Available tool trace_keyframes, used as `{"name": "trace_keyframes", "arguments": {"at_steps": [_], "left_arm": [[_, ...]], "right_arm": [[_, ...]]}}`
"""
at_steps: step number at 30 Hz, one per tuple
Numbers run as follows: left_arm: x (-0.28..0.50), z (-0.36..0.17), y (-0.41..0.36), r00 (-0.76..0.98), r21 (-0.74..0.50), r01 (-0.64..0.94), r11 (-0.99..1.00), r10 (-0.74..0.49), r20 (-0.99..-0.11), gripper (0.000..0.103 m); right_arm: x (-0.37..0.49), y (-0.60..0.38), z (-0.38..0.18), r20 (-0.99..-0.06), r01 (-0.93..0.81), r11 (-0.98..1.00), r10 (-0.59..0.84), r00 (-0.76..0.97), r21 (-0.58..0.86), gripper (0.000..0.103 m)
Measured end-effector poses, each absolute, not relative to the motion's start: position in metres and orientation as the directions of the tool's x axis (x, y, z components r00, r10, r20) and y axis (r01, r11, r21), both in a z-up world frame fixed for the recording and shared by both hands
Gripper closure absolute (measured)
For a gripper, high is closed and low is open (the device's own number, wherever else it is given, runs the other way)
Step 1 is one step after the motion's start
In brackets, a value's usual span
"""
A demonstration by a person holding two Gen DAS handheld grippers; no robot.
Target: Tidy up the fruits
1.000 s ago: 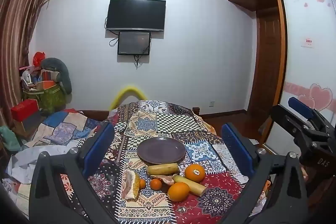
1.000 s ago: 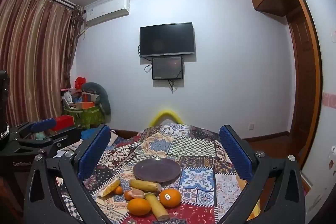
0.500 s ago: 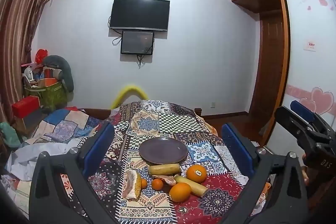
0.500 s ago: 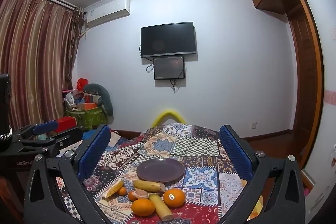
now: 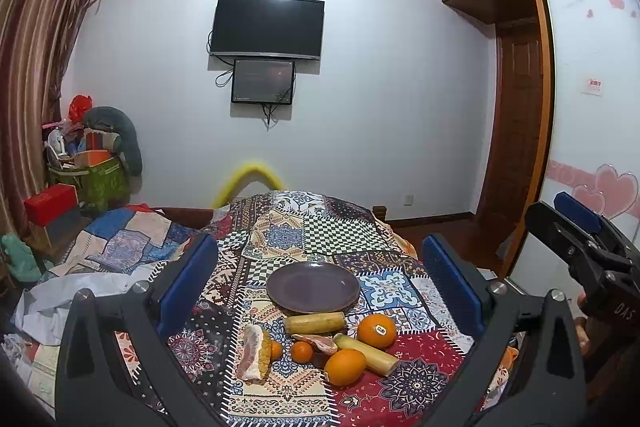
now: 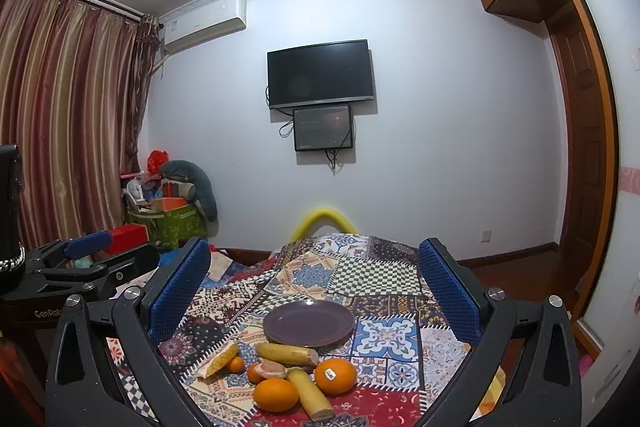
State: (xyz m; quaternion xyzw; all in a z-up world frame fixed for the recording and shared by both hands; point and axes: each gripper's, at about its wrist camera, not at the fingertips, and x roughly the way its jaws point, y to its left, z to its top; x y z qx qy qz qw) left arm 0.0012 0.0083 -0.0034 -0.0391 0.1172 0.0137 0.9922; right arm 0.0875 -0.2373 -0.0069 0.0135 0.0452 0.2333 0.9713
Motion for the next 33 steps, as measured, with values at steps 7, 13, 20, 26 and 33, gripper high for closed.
{"name": "trace_keyframes", "arguments": {"at_steps": [7,13,20,26,33], "left_arm": [[0.0025,-0.0036,0.0077,0.972,-0.077,-0.037,0.996,0.018,-0.236,0.000],[0.0029,-0.0036,0.0076,0.971,-0.076,-0.038,0.996,0.019,-0.236,0.000],[0.0030,-0.0036,0.0077,0.971,-0.078,-0.035,0.996,0.016,-0.238,0.000],[0.0036,-0.0040,0.0078,0.971,-0.077,-0.037,0.996,0.018,-0.238,0.000],[0.0062,-0.0054,0.0091,0.970,-0.082,-0.036,0.996,0.015,-0.244,0.000]], "right_arm": [[0.0873,-0.2372,-0.0070,-0.081,-0.452,0.891,0.455,0.887,0.054,0.000],[0.0864,-0.2372,-0.0074,-0.080,-0.452,0.890,0.455,0.887,0.053,0.000],[0.0868,-0.2381,-0.0072,-0.081,-0.456,0.888,0.459,0.885,0.055,0.000],[0.0871,-0.2382,-0.0074,-0.081,-0.458,0.887,0.461,0.884,0.056,0.000],[0.0872,-0.2370,-0.0071,-0.082,-0.460,0.886,0.463,0.883,0.056,0.000]]}}
